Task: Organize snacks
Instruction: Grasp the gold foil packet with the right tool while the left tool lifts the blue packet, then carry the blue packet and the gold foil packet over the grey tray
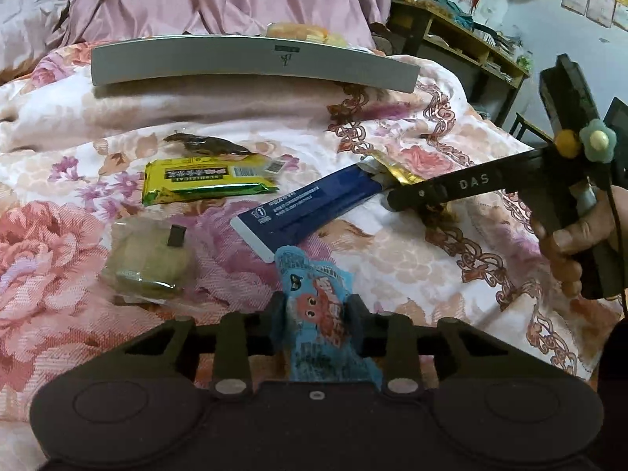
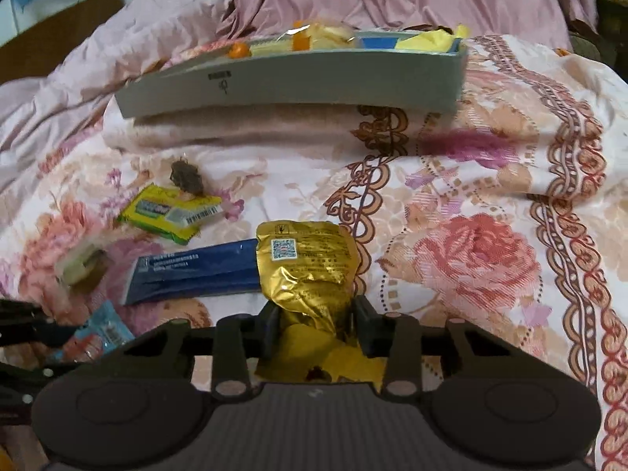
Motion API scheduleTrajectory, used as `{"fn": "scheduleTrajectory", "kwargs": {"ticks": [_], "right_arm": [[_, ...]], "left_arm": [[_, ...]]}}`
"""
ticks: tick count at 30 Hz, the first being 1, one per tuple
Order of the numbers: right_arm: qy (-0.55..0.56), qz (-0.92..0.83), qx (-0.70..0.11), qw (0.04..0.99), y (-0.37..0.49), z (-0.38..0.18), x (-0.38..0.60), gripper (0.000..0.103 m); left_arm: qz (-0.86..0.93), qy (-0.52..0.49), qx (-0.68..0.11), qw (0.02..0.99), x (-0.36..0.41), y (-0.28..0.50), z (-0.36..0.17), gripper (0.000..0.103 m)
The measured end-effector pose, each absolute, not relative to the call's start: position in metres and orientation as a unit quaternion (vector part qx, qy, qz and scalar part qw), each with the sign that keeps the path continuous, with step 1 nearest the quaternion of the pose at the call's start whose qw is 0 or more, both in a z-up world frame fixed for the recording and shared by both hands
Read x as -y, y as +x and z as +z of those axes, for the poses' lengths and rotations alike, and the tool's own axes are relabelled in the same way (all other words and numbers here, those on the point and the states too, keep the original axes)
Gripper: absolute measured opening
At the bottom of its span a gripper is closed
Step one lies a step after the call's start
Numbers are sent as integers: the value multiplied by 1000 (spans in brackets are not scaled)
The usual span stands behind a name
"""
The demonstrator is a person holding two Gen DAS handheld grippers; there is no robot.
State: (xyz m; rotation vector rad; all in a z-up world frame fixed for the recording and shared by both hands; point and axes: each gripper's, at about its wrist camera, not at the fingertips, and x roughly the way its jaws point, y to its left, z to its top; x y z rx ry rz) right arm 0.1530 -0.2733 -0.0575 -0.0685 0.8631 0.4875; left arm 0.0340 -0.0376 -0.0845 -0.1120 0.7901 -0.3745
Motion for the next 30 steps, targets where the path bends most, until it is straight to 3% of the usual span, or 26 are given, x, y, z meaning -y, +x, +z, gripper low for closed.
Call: {"fn": "scheduleTrajectory", "kwargs": {"ticks": [6, 8, 30], "right_arm": [[11, 233, -386, 893, 135, -39, 282, 42], [16, 231, -373, 899, 124, -32, 279, 42], [39, 248, -327, 911, 74, -1, 261, 43]], "left_arm": [[-184, -80, -366, 909, 31, 32, -74, 30], [-186, -87, -359, 911, 29, 32, -68, 22], [-189, -117, -335, 916, 23, 24, -49, 18]]}}
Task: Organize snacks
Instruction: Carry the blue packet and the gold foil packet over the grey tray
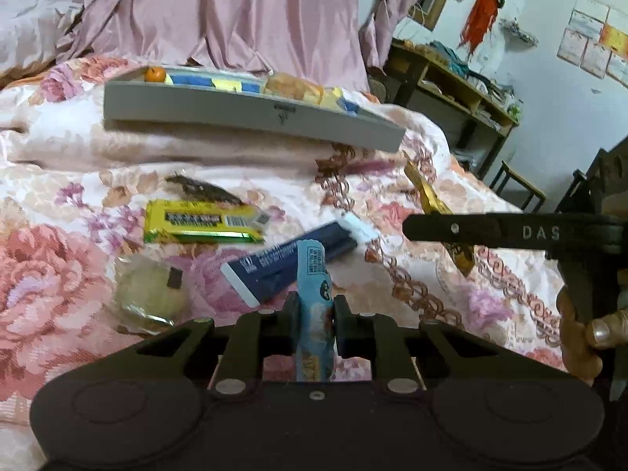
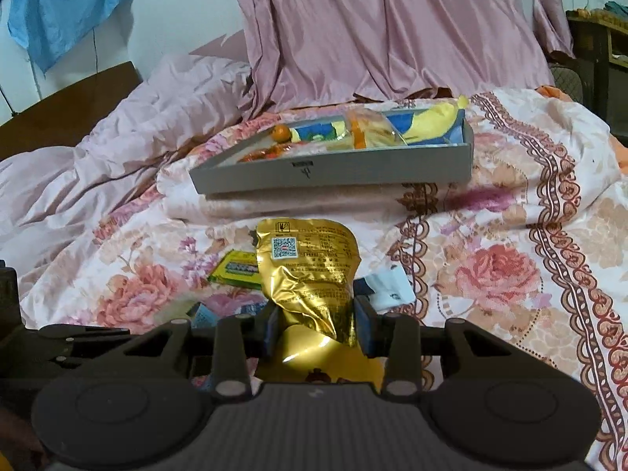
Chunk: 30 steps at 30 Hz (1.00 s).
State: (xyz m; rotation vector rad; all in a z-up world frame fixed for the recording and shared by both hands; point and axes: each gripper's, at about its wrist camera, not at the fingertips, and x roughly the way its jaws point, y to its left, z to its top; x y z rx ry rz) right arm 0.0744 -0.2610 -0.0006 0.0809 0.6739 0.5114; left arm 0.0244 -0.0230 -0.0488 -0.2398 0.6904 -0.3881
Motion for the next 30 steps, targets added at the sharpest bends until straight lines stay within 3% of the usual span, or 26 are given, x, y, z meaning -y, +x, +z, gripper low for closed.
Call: {"fn": "scheduleTrajectory", "kwargs": {"ticks": [30], "right_arm": [[26, 262, -227, 938, 54, 84, 237, 43]], "left_arm": [[-138, -94, -215, 962, 0, 36, 54, 18]]}}
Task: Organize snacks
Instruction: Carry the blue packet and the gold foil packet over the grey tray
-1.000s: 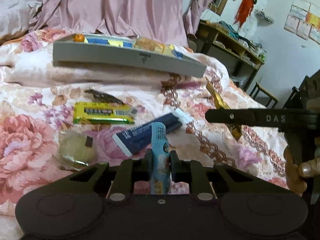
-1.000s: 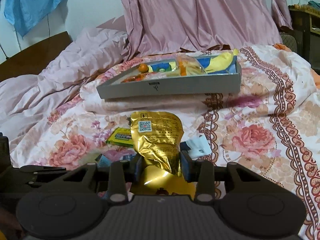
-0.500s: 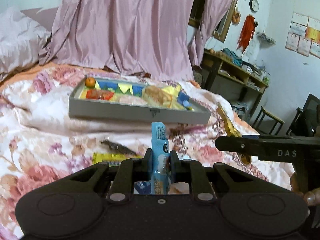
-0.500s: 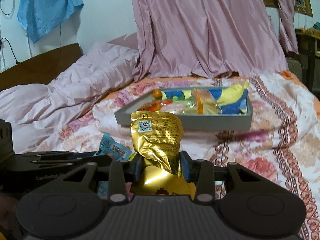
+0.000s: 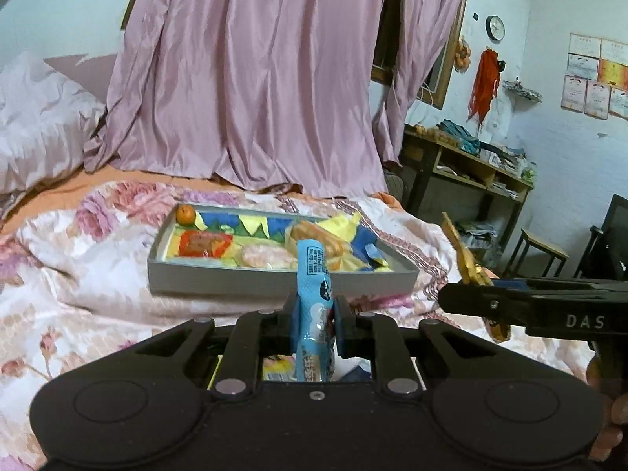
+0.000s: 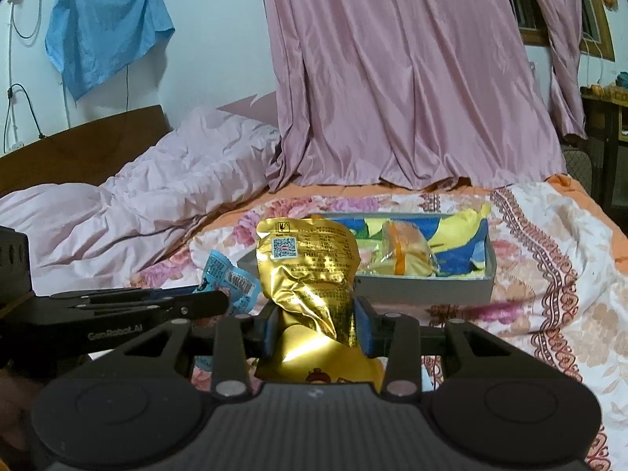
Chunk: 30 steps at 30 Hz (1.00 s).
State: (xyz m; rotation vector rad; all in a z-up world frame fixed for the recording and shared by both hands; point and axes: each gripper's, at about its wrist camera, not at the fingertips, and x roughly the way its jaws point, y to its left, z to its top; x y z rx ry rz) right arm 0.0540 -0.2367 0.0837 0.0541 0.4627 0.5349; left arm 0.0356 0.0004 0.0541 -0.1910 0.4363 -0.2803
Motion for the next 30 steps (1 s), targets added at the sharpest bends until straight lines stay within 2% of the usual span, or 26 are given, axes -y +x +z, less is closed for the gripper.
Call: {"fn": "scheduleTrajectory", "kwargs": {"ticks": [18, 30], "right_arm": [[25, 261, -198, 944, 68, 104, 232, 43], [23, 256, -180, 949, 102, 116, 226, 43]], "left_arm": [[-121, -89, -190, 970, -9, 57, 76, 18], [-111, -88, -176, 974, -17, 99, 86, 18]]}}
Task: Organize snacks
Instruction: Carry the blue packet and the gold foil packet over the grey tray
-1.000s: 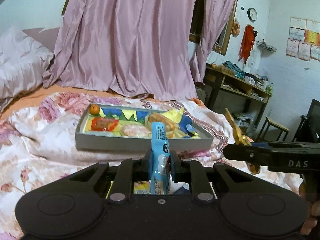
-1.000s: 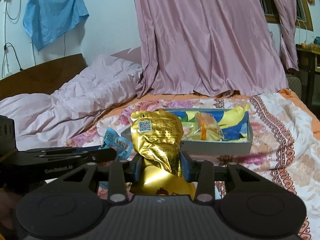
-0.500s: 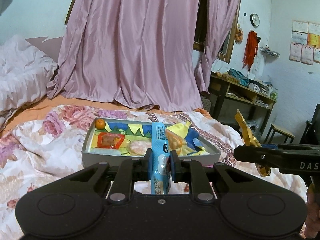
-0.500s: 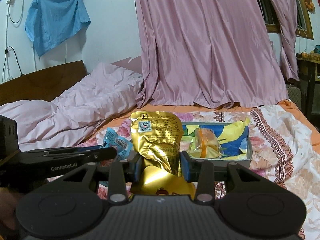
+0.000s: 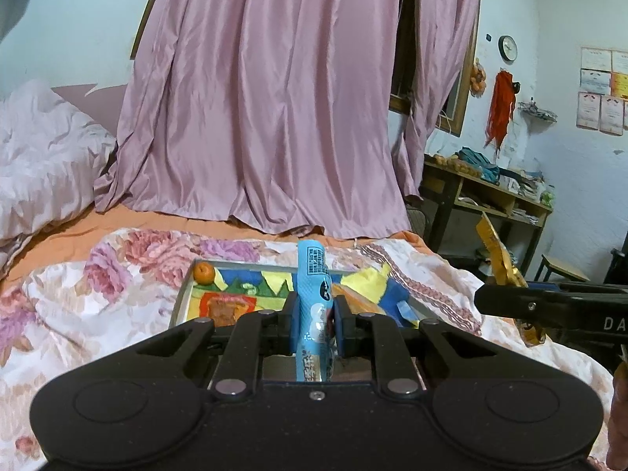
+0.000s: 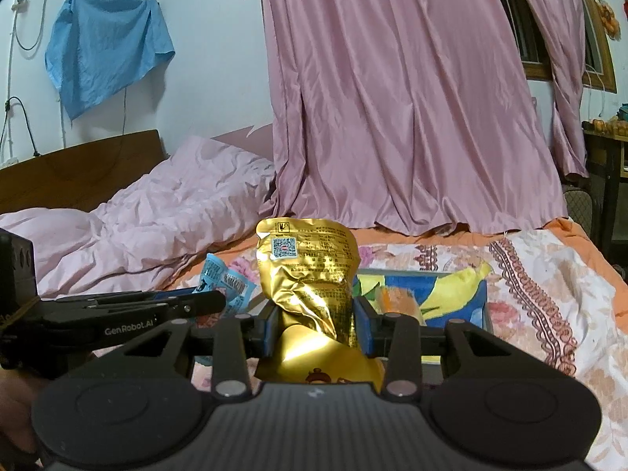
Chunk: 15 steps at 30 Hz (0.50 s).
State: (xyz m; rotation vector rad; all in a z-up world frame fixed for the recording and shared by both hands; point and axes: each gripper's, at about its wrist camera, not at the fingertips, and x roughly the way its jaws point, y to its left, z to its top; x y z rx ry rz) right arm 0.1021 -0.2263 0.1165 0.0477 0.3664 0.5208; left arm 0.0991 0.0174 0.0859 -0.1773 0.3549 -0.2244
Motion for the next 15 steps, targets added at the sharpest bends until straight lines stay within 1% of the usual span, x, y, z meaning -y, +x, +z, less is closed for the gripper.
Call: {"fn": "scheduleTrajectory", "kwargs": {"ticks": [15], "right_arm": [[19, 244, -175, 954, 175, 120, 214, 43]], "left_arm": [[-81, -90, -169, 978, -38, 189, 79, 18]]}}
